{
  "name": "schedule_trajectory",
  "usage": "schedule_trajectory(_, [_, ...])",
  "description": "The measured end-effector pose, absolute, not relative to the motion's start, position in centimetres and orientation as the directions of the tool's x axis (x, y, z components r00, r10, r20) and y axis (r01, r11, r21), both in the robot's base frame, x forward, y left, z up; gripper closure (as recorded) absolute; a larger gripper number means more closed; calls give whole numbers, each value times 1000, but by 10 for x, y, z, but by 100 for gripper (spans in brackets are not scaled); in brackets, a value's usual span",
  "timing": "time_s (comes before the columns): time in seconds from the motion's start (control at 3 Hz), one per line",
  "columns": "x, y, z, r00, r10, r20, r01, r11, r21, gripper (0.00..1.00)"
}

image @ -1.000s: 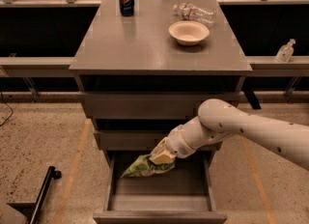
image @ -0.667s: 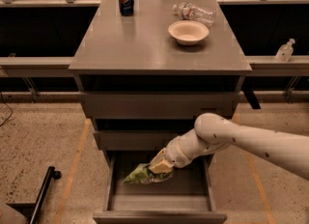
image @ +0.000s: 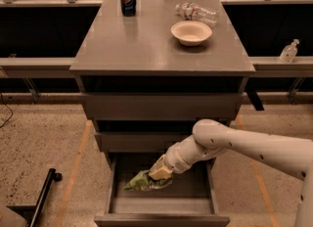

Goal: Place green jalapeno chip bag into bottom drawer

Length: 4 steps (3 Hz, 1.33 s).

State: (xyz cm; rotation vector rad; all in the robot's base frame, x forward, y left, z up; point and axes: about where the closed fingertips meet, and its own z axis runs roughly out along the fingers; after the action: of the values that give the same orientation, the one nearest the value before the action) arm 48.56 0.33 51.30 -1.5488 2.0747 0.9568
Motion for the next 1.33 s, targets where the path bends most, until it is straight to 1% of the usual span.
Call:
schedule_trajectory(0.67, [497, 15, 444, -339, -656, -675, -933, 139, 333, 100])
schedule_trajectory(1.0, [502, 15, 401, -371, -639, -674, -919, 148, 365, 92])
schedule_trajectory(1.33, [505, 12, 347, -433, -632, -642, -888, 179, 423, 67])
